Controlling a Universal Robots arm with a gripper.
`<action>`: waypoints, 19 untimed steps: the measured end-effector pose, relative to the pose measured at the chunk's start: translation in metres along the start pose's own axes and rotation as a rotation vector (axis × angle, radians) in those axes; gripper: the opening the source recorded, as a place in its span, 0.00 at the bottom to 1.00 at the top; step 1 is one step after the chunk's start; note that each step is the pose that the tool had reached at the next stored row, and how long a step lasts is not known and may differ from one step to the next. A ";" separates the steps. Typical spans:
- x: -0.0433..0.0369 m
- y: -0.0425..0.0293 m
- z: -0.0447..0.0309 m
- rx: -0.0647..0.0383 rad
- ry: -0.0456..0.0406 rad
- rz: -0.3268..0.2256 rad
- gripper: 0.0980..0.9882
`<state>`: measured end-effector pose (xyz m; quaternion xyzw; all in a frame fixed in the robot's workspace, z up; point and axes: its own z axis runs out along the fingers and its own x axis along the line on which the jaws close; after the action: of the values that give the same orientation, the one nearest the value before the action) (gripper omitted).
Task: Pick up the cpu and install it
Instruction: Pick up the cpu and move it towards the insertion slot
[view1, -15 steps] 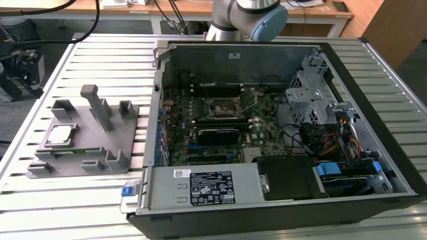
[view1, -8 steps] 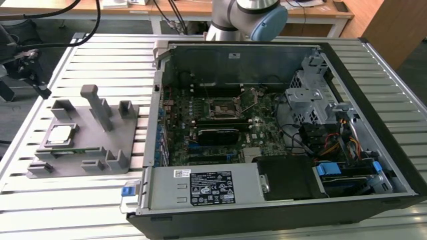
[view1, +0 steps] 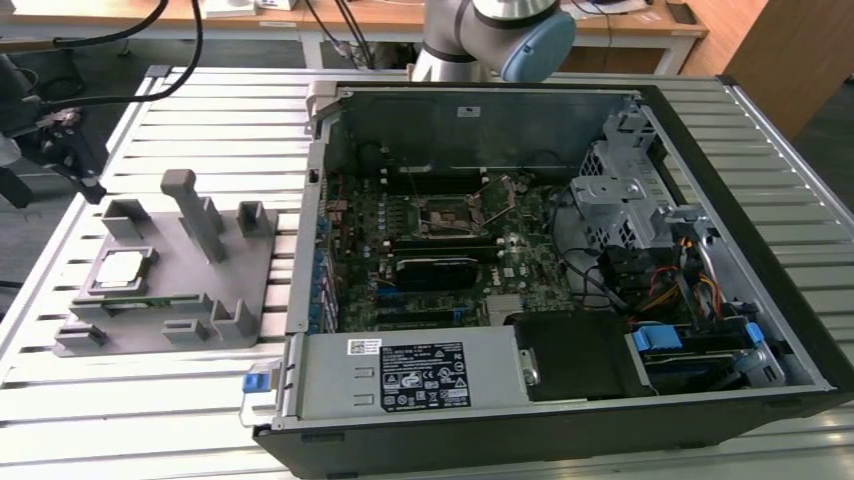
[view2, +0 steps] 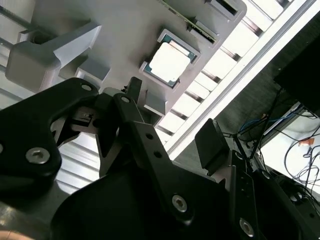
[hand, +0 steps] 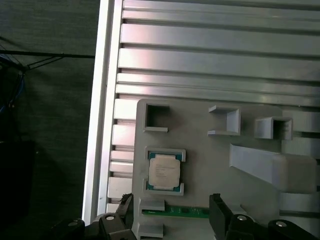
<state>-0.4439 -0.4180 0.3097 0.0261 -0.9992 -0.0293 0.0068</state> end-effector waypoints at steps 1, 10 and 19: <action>0.0000 -0.0007 0.0012 0.000 0.0001 -0.001 0.68; -0.0001 -0.0027 0.0137 -0.001 -0.0006 -0.003 0.68; -0.0002 -0.0033 0.0244 -0.001 -0.0006 -0.003 0.68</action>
<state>-0.4439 -0.4199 0.2851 0.0274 -0.9992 -0.0297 0.0064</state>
